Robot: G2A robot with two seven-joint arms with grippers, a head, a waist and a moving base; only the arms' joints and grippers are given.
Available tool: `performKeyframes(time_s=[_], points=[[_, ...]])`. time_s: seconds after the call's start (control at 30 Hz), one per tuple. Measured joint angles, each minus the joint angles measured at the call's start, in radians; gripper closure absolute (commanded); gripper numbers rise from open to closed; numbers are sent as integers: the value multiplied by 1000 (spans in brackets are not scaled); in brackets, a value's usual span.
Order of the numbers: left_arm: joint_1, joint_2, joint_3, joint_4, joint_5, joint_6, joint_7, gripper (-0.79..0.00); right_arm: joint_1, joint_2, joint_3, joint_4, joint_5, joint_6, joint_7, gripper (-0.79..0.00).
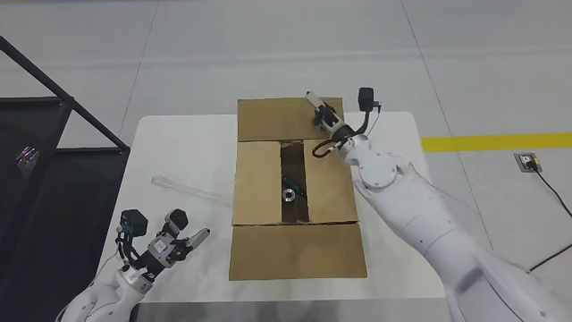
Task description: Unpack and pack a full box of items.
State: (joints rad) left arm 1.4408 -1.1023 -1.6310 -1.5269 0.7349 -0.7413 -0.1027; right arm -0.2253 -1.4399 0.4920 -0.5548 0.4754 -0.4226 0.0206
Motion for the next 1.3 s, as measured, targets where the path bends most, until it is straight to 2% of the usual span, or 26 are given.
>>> performKeyframes(time_s=[0.23,0.37,0.57,0.73,0.97,1.07,1.17,1.3], points=[[4,0,11,4,5,1,9,-785,18,-61,6,128,-3,14,28,-785],[2,1,18,6,12,1,10,-785,15,-80,33,176,28,-56,69,-785],[-2,3,18,5,14,2,10,-785,7,-72,103,197,111,-241,242,-785],[-6,2,14,-1,-3,21,33,-785,-7,-52,117,173,68,-306,416,-785],[-12,1,12,-6,-29,54,43,-785,-49,-15,128,73,11,-231,708,-785],[-15,1,13,-6,-35,57,43,-785,-60,-6,119,31,-60,-161,731,-785],[-17,2,15,-8,-37,59,42,-785,-77,-1,116,-21,-121,-93,692,-785],[-18,2,18,-9,-37,57,42,-785,-93,6,128,-78,-139,-35,728,-785]])
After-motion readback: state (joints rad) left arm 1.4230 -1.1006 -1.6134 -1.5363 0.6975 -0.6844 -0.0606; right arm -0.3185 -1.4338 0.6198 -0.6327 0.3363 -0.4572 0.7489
